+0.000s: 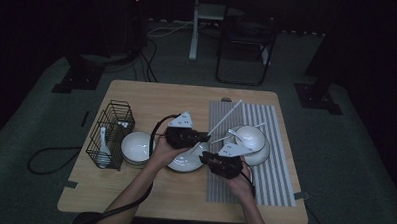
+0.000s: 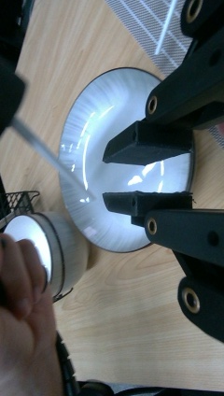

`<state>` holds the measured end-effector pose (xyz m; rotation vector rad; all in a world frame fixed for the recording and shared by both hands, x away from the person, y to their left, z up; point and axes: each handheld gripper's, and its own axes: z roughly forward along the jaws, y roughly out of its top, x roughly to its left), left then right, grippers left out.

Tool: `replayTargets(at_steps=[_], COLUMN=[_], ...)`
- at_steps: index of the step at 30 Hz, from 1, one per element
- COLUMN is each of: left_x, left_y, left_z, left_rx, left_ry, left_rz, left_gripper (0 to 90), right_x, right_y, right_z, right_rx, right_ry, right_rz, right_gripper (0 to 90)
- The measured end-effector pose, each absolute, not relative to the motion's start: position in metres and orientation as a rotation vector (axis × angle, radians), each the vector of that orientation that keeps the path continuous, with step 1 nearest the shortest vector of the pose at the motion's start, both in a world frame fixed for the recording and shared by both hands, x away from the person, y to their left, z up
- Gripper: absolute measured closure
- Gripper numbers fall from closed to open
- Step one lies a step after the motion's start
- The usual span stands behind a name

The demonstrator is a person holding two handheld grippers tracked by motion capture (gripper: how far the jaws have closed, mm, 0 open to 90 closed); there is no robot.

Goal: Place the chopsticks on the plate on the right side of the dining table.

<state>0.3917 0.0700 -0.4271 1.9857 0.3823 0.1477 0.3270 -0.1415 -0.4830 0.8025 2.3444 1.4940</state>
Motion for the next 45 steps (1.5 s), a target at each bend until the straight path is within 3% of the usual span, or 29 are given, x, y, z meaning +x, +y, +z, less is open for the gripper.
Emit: replayTargets(at_steps=[24, 45], left_x=[0.400, 0.410], left_y=[0.076, 0.076], left_z=[-0.427, -0.423], left_rx=[2.017, 2.059], left_ry=[0.413, 0.419], left_rz=[0.228, 0.321], left_gripper=[86.2, 86.1], right_x=[0.321, 0.313], right_y=[-0.168, -0.190], right_z=[-0.508, -0.531], right_rx=[0.822, 0.826], right_ry=[2.413, 2.463], right_rz=[1.311, 1.166], right_gripper=[55.0, 52.0])
